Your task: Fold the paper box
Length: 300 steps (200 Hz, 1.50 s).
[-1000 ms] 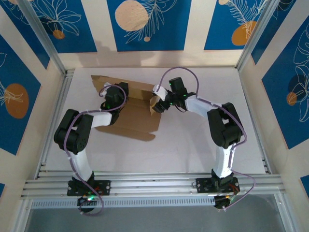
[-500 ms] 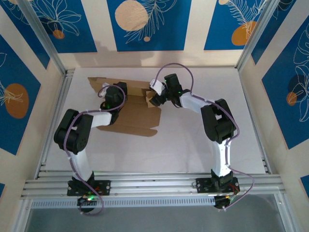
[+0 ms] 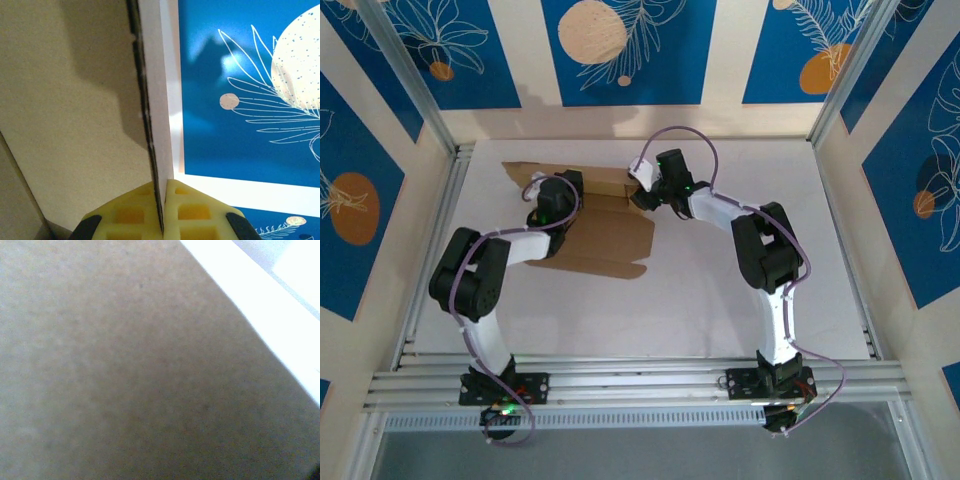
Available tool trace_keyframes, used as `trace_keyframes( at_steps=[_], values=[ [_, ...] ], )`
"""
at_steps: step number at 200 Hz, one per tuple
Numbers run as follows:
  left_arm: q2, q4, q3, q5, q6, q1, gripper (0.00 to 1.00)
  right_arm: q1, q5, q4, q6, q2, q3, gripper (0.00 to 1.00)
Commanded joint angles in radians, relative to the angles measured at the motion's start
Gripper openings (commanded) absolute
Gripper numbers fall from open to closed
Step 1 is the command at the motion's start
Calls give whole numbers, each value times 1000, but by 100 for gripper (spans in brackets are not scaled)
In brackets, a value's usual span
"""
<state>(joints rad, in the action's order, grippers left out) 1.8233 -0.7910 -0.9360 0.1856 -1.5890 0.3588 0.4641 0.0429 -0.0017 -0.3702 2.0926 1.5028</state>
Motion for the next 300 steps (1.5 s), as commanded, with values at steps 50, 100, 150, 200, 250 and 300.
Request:
trace_keyframes(
  at_steps=[50,100,150,200,250,300],
  values=[
    [-49,126,3,-95,58,49,28,3,143,-36,158,-20,-24,24],
    [-316,415,-29,-155,396,46,41,-79,-6,25,104,-129,-148,24],
    [-455,979,-413,-76,916,23,53,-163,-349,78,-30,-187,-207,25],
    [-150,1341,-905,-133,1318,-117,71,-211,-608,-26,-120,-188,-144,27],
    [205,1443,-1099,-595,1302,-131,63,-169,-418,77,-108,-161,-171,27],
    [253,1208,-856,-768,1203,-19,57,-167,-346,104,-88,-125,-183,29]
  ],
)
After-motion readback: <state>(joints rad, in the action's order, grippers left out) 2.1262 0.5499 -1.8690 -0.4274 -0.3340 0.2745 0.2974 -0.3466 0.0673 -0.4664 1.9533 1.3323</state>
